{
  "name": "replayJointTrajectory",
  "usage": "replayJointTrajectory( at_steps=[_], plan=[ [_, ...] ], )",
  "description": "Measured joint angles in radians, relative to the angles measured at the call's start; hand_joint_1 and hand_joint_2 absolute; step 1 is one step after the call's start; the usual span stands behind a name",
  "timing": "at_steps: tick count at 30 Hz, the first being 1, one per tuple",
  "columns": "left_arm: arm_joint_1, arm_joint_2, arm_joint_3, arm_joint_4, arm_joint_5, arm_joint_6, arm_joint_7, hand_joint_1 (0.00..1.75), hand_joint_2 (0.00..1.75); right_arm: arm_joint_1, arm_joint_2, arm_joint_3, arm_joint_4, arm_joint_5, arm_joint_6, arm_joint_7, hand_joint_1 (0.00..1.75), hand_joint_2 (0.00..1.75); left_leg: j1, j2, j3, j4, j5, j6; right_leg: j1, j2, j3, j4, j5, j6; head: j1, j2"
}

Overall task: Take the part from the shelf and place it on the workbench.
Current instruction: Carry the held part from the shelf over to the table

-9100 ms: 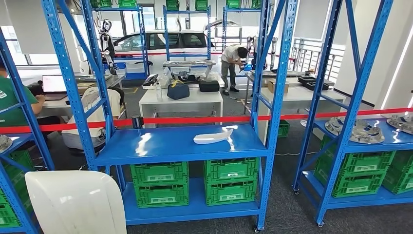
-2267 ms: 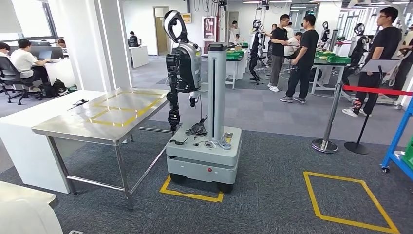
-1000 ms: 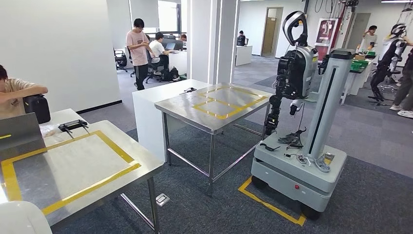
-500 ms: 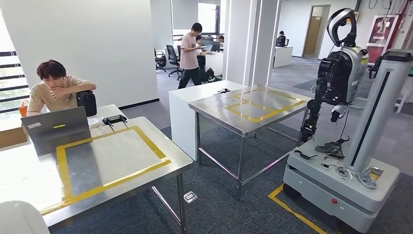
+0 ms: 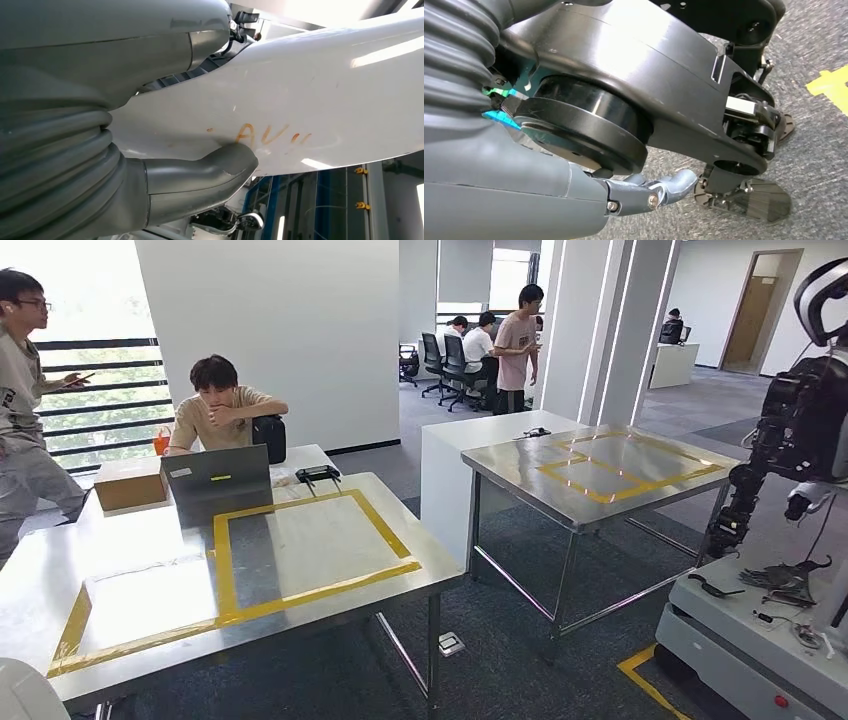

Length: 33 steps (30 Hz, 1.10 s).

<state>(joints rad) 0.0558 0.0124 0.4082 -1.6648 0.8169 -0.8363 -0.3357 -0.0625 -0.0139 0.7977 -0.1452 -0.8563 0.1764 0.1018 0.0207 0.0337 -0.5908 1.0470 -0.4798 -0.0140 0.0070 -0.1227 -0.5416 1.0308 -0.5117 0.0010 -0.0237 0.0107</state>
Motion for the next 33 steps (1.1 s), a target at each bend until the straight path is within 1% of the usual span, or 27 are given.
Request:
replayJointTrajectory(
  at_steps=[1, 2, 3, 4, 5, 6, 7, 8, 9, 11, 12, 13, 14, 15, 16, 17, 19, 20, 21, 22, 23, 25, 27, 28, 30, 32, 33],
  plan=[
    [-0.003, 0.000, 0.000, -0.001, 0.000, 0.000, 0.000, 1.75, 1.75, 0.000, -0.001, 0.000, 0.000, -0.002, 0.000, -0.002, 0.00, 1.75, 0.002, -0.010, -0.002, -0.001, 0.003, 0.006, -0.002, 0.022, -0.003, 0.011, -0.010, 0.007, 0.000, 0.000],
    [-0.007, -0.001, 0.000, -0.002, -0.001, 0.001, 0.000, 1.75, 1.75, -0.001, -0.001, 0.000, 0.000, -0.004, 0.000, -0.003, 0.00, 1.75, 0.005, -0.020, -0.004, -0.003, 0.007, 0.012, -0.005, 0.052, -0.016, 0.040, -0.032, 0.013, 0.001, 0.000],
    [-0.011, -0.002, 0.000, -0.003, -0.002, 0.001, 0.000, 1.75, 1.75, -0.003, -0.002, 0.000, 0.000, -0.005, 0.001, -0.004, 0.00, 1.75, 0.007, -0.029, -0.007, -0.003, 0.010, 0.016, -0.007, 0.086, -0.038, 0.091, -0.064, 0.018, 0.001, 0.000],
    [-0.015, -0.004, 0.000, -0.003, -0.003, 0.002, 0.000, 1.75, 1.75, -0.005, -0.002, 0.000, 0.000, -0.006, 0.001, -0.005, 0.00, 1.75, 0.007, -0.039, -0.010, -0.003, 0.012, 0.020, -0.008, 0.108, -0.068, 0.156, -0.099, 0.021, 0.002, 0.000],
    [-0.018, -0.006, 0.000, -0.003, -0.004, 0.003, 0.001, 1.75, 1.75, -0.007, -0.002, 0.000, 0.000, -0.006, 0.001, -0.004, 0.00, 1.75, 0.006, -0.050, -0.013, -0.003, 0.014, 0.022, -0.008, 0.116, -0.098, 0.222, -0.127, 0.022, 0.002, 0.000],
    [-0.019, -0.007, 0.000, -0.003, -0.005, 0.004, 0.001, 1.75, 1.75, -0.007, -0.002, 0.000, 0.000, -0.006, 0.001, -0.004, 0.00, 1.75, 0.006, -0.062, -0.015, -0.003, 0.015, 0.023, -0.008, 0.118, -0.119, 0.268, -0.138, 0.022, 0.002, 0.000],
    [-0.020, -0.009, 0.000, -0.003, -0.006, 0.006, 0.002, 1.75, 1.75, -0.007, -0.002, 0.000, 0.000, -0.006, 0.001, -0.003, 0.00, 1.75, 0.006, -0.076, -0.016, -0.002, 0.017, 0.022, -0.008, 0.119, -0.124, 0.278, -0.130, 0.021, 0.002, 0.000],
    [-0.021, -0.009, 0.000, -0.003, -0.008, 0.007, 0.002, 1.75, 1.75, -0.006, -0.002, 0.000, 0.000, -0.006, 0.001, -0.003, 0.00, 1.75, 0.006, -0.091, -0.016, -0.002, 0.018, 0.020, -0.009, 0.123, -0.110, 0.248, -0.103, 0.018, 0.002, 0.000],
    [-0.022, -0.010, 0.000, -0.004, -0.008, 0.009, 0.002, 1.75, 1.75, -0.006, -0.002, 0.000, 0.000, -0.006, 0.001, -0.002, 0.00, 1.75, 0.006, -0.105, -0.016, -0.002, 0.020, 0.018, -0.010, 0.133, -0.080, 0.184, -0.064, 0.014, 0.002, 0.000],
    [-0.024, -0.011, -0.001, -0.007, -0.009, 0.011, 0.002, 1.75, 1.75, -0.006, -0.002, 0.000, 0.000, -0.005, 0.002, -0.001, 0.00, 1.75, 0.007, -0.130, -0.019, -0.001, 0.025, 0.009, -0.013, 0.184, -0.022, 0.052, -0.010, 0.007, 0.002, 0.000],
    [-0.025, -0.012, -0.001, -0.009, -0.009, 0.013, 0.002, 1.75, 1.75, -0.007, -0.001, 0.000, 0.000, -0.005, 0.002, -0.001, 0.00, 1.75, 0.008, -0.141, -0.023, -0.002, 0.028, 0.003, -0.014, 0.203, -0.007, 0.015, 0.000, 0.005, 0.002, 0.000],
    [-0.026, -0.013, -0.001, -0.010, -0.009, 0.014, 0.002, 1.75, 1.75, -0.007, -0.001, 0.000, 0.000, -0.005, 0.002, -0.001, 0.00, 1.75, 0.009, -0.152, -0.026, -0.004, 0.032, -0.005, -0.012, 0.212, -0.004, 0.001, -0.001, 0.003, 0.002, 0.000],
    [-0.026, -0.013, -0.001, -0.012, -0.009, 0.016, 0.002, 1.75, 1.75, -0.008, -0.001, 0.000, 0.000, -0.005, 0.001, 0.000, 0.00, 1.75, 0.010, -0.163, -0.029, -0.008, 0.036, -0.014, -0.010, 0.203, -0.004, -0.002, 0.001, 0.000, 0.002, 0.000],
    [-0.025, -0.013, -0.001, -0.014, -0.009, 0.017, 0.002, 1.75, 1.75, -0.008, 0.000, 0.000, 0.000, -0.005, 0.001, 0.000, 0.00, 1.75, 0.011, -0.165, -0.032, -0.010, 0.039, -0.020, -0.011, 0.191, -0.004, -0.007, 0.006, -0.006, 0.002, 0.000],
    [-0.024, -0.014, -0.001, -0.016, -0.009, 0.017, 0.002, 1.75, 1.75, -0.008, 0.001, 0.000, 0.000, -0.007, 0.001, 0.000, 0.00, 1.75, 0.010, -0.147, -0.037, -0.005, 0.036, -0.024, -0.012, 0.180, -0.002, -0.012, 0.011, -0.014, 0.002, 0.000],
    [-0.025, -0.014, -0.001, -0.018, -0.009, 0.018, 0.004, 1.75, 1.75, -0.008, 0.002, 0.000, 0.000, -0.009, 0.000, 0.000, 0.00, 1.75, 0.009, -0.119, -0.049, 0.015, 0.021, -0.027, -0.013, 0.169, -0.001, -0.018, 0.016, -0.021, 0.001, 0.000],
    [-0.027, -0.016, -0.002, -0.021, -0.010, 0.019, 0.007, 1.75, 1.75, -0.006, 0.004, 0.000, 0.000, -0.017, -0.003, 0.000, 0.00, 1.75, 0.005, -0.057, -0.092, 0.115, -0.040, -0.031, -0.012, 0.149, -0.001, -0.023, 0.021, -0.030, -0.001, 0.000],
    [-0.028, -0.017, -0.002, -0.021, -0.010, 0.020, 0.010, 1.75, 1.75, -0.005, 0.004, 0.000, 0.000, -0.021, -0.005, 0.000, 0.00, 1.75, 0.005, -0.045, -0.119, 0.180, -0.072, -0.033, -0.011, 0.140, -0.003, -0.023, 0.021, -0.032, -0.001, 0.000],
    [-0.027, -0.018, -0.002, -0.021, -0.011, 0.021, 0.011, 1.75, 1.75, -0.004, 0.004, 0.000, 0.000, -0.024, -0.007, 0.000, 0.00, 1.75, 0.005, -0.041, -0.138, 0.233, -0.093, -0.035, -0.009, 0.131, -0.005, -0.022, 0.021, -0.032, -0.001, 0.000],
    [-0.027, -0.019, -0.002, -0.021, -0.011, 0.022, 0.012, 1.75, 1.75, -0.003, 0.004, 0.000, 0.000, -0.027, -0.009, 0.000, 0.00, 1.75, 0.005, -0.040, -0.143, 0.258, -0.099, -0.036, -0.009, 0.124, -0.006, -0.021, 0.021, -0.033, -0.001, 0.000],
    [-0.027, -0.019, -0.003, -0.021, -0.012, 0.023, 0.013, 1.75, 1.75, -0.003, 0.004, 0.000, 0.000, -0.029, -0.010, 0.000, 0.00, 1.75, 0.005, -0.039, -0.128, 0.245, -0.087, -0.037, -0.008, 0.118, -0.007, -0.020, 0.021, -0.032, -0.001, 0.000],
    [-0.028, -0.020, -0.004, -0.021, -0.015, 0.026, 0.014, 1.75, 1.75, -0.003, 0.005, -0.001, 0.000, -0.032, -0.012, 0.001, 0.00, 1.75, 0.005, -0.036, -0.056, 0.130, -0.037, -0.035, -0.008, 0.110, -0.007, -0.014, 0.019, -0.029, -0.001, 0.000],
    [-0.032, -0.020, -0.005, -0.021, -0.019, 0.027, 0.016, 1.75, 1.75, -0.004, 0.005, -0.002, 0.000, -0.036, -0.017, 0.002, 0.00, 1.75, 0.002, -0.032, 0.007, 0.023, -0.013, -0.025, -0.004, 0.106, -0.011, -0.004, 0.015, -0.020, -0.001, 0.000],
    [-0.034, -0.021, -0.006, -0.021, -0.020, 0.028, 0.017, 1.75, 1.75, -0.005, 0.005, -0.002, 0.000, -0.037, -0.019, 0.003, 0.00, 1.75, 0.002, -0.031, 0.020, 0.000, -0.012, -0.018, -0.001, 0.105, -0.014, 0.000, 0.013, -0.017, 0.000, 0.000],
    [-0.037, -0.023, -0.007, -0.021, -0.021, 0.028, 0.019, 1.75, 1.75, -0.006, 0.004, -0.003, 0.000, -0.041, -0.021, 0.004, 0.00, 1.75, 0.001, -0.032, 0.020, -0.005, -0.011, -0.009, 0.003, 0.106, -0.018, 0.002, 0.015, -0.026, 0.001, 0.000],
    [-0.038, -0.024, -0.008, -0.019, -0.021, 0.028, 0.021, 1.75, 1.75, -0.006, 0.004, -0.003, 0.000, -0.046, -0.024, 0.006, 0.00, 1.75, 0.000, -0.032, 0.019, -0.006, -0.010, -0.007, 0.004, 0.108, -0.017, -0.002, 0.018, -0.038, 0.002, 0.000],
    [-0.039, -0.024, -0.010, -0.018, -0.022, 0.028, 0.021, 1.75, 1.75, -0.006, 0.004, -0.003, 0.000, -0.047, -0.025, 0.007, 0.00, 1.75, 0.000, -0.031, 0.019, -0.006, -0.009, -0.005, 0.004, 0.108, -0.016, -0.005, 0.019, -0.037, 0.002, 0.000]
  ],
)
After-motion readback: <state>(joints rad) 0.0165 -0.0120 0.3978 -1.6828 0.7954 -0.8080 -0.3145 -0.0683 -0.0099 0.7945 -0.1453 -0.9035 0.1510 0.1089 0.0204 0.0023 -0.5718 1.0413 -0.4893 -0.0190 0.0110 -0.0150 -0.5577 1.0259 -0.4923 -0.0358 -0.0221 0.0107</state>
